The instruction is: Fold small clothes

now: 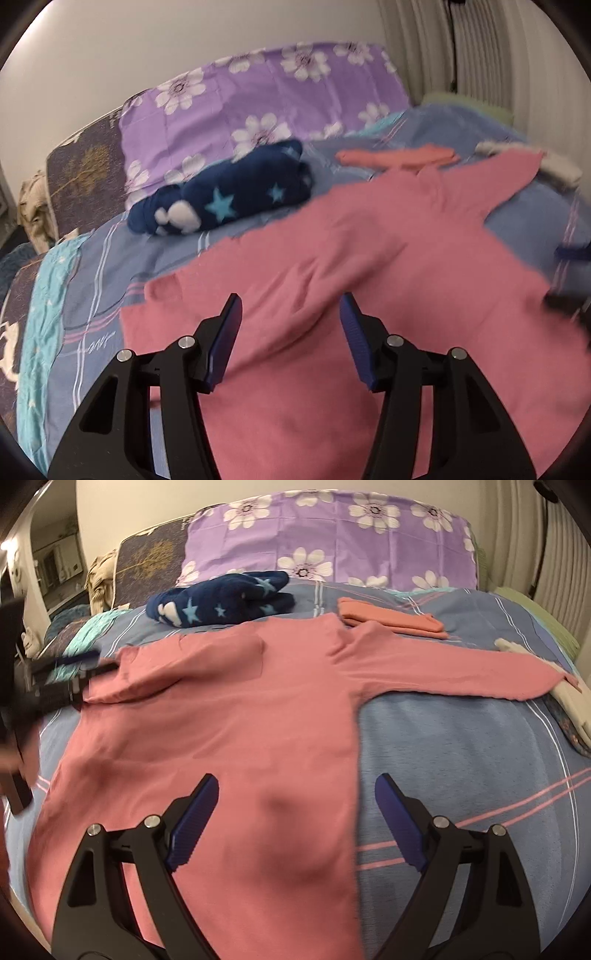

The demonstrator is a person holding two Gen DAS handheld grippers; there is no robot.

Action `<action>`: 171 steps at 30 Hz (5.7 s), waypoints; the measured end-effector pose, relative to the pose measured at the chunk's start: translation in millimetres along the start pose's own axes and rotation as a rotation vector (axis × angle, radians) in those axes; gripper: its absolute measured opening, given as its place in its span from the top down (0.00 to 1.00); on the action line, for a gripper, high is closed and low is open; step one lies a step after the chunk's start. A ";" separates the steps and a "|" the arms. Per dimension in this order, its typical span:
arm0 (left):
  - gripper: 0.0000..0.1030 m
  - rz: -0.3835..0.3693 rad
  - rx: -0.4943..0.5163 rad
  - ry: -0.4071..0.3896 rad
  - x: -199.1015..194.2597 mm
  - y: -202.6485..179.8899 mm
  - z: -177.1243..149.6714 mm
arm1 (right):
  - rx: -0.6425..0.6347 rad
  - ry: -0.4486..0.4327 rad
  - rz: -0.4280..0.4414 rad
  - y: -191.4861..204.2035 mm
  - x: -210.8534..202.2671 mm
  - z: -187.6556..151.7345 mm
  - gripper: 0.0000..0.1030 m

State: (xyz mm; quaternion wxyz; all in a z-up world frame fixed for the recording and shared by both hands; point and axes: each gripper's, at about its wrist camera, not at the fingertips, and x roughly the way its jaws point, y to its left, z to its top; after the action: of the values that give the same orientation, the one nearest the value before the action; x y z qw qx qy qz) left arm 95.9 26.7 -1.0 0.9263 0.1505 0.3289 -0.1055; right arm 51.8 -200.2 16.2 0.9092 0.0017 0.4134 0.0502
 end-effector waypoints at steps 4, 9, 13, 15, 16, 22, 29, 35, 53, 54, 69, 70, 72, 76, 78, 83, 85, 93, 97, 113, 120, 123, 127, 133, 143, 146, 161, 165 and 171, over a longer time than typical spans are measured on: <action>0.42 0.088 -0.084 0.054 -0.1 30.8 -28.7 | -0.002 0.002 0.024 -4.2 3.9 11.0 0.15; 0.39 0.232 -0.211 0.123 2.7 89.2 -54.3 | -0.031 0.005 0.178 5.0 23.7 46.4 0.19; 0.37 0.250 -0.295 0.158 -4.2 112.1 -76.3 | -0.031 0.059 0.296 13.4 66.3 79.2 0.32; 0.37 0.227 -0.349 0.164 -1.2 120.8 -81.5 | -0.007 0.102 0.323 14.6 93.6 91.9 0.35; 0.37 0.215 -0.376 0.162 2.8 124.7 -80.7 | 0.010 0.137 0.318 15.9 115.9 99.7 0.35; 0.36 0.204 -0.490 0.146 34.0 140.4 -70.6 | 0.002 0.166 0.261 42.7 166.3 113.0 0.38; 0.34 0.239 -0.535 0.207 54.5 146.1 -80.3 | 0.033 0.051 0.304 42.5 110.2 134.6 0.95; 0.34 0.286 -0.499 0.205 53.0 138.6 -79.1 | 0.081 -0.004 0.239 -16.6 59.2 135.2 0.89; 0.31 0.297 -0.501 0.216 55.3 140.0 -81.1 | 0.184 0.217 0.209 -40.9 169.8 136.3 0.63; 0.30 0.291 -0.510 0.216 55.2 141.6 -82.1 | 0.173 0.206 0.195 -38.7 170.8 140.1 0.89; 0.30 0.364 -0.453 0.223 56.1 131.5 -77.7 | 0.261 0.089 0.188 -69.9 152.1 136.8 0.76; 0.30 0.360 -0.456 0.224 56.1 132.0 -78.0 | 0.251 0.078 0.202 -68.7 143.9 133.3 0.75; 0.30 0.356 -0.462 0.222 55.8 132.5 -78.6 | 0.222 0.073 0.259 -63.3 127.9 128.1 0.74; 0.30 0.357 -0.461 0.222 56.5 132.1 -78.0 | 0.040 0.196 0.202 -30.5 136.2 105.0 0.67; 0.30 0.357 -0.461 0.220 56.1 131.9 -77.9 | -0.015 0.207 0.109 -24.1 140.8 95.0 0.75; 0.56 0.288 -0.475 0.190 52.6 131.2 -76.5 | -0.046 0.117 0.149 11.6 107.9 123.5 0.73; 0.83 0.183 -0.490 0.157 50.5 129.5 -74.6 | -0.148 0.085 0.202 48.0 96.7 141.8 0.69; 0.84 0.028 -0.542 0.067 45.4 131.6 -77.7 | -0.386 0.169 0.427 207.6 130.9 198.9 0.63; 0.84 -0.029 -0.571 0.018 39.7 134.4 -79.9 | -0.481 0.250 0.461 294.0 166.4 212.6 0.63; 0.84 -0.164 -0.704 0.040 51.0 151.4 -93.8 | -0.749 0.460 0.302 413.9 253.9 177.3 0.96; 0.84 -0.117 -0.710 0.019 43.7 153.2 -95.1 | -0.488 0.305 0.669 367.9 217.5 212.1 0.96; 0.84 -0.091 -0.704 0.029 41.1 151.6 -95.2 | -0.417 0.314 0.615 350.2 239.9 214.0 0.89; 0.84 -0.098 -0.730 0.050 42.3 156.1 -100.8 | -0.352 0.310 0.558 327.5 249.1 213.8 0.64; 0.84 -0.053 -0.689 0.060 34.0 150.0 -102.2 | -0.402 0.219 0.554 275.6 204.0 205.2 0.63; 0.86 -0.081 -0.709 0.018 20.8 157.4 -107.7 | -0.620 0.140 0.457 245.6 201.7 122.1 0.57; 0.73 -0.156 -0.810 -0.050 12.9 172.9 -117.7 | -0.636 0.097 0.439 247.7 200.9 115.9 0.55; 0.43 -0.238 -0.850 0.070 89.7 223.8 -75.7 | -0.600 0.074 0.474 241.4 200.3 114.3 0.55; 0.76 -0.320 -0.880 0.044 127.2 239.6 -55.6 | -0.607 0.069 0.466 242.3 199.8 113.7 0.55; 0.96 -0.292 -0.784 -0.043 115.8 238.5 -35.8 | -0.503 0.006 0.459 221.4 160.7 126.9 0.55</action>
State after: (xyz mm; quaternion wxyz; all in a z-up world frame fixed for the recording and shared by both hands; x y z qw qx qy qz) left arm 233.6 250.4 -51.6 0.8954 -0.2640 0.3427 -0.1058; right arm 232.3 39.8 -11.1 0.8449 -0.1298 0.3795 0.3540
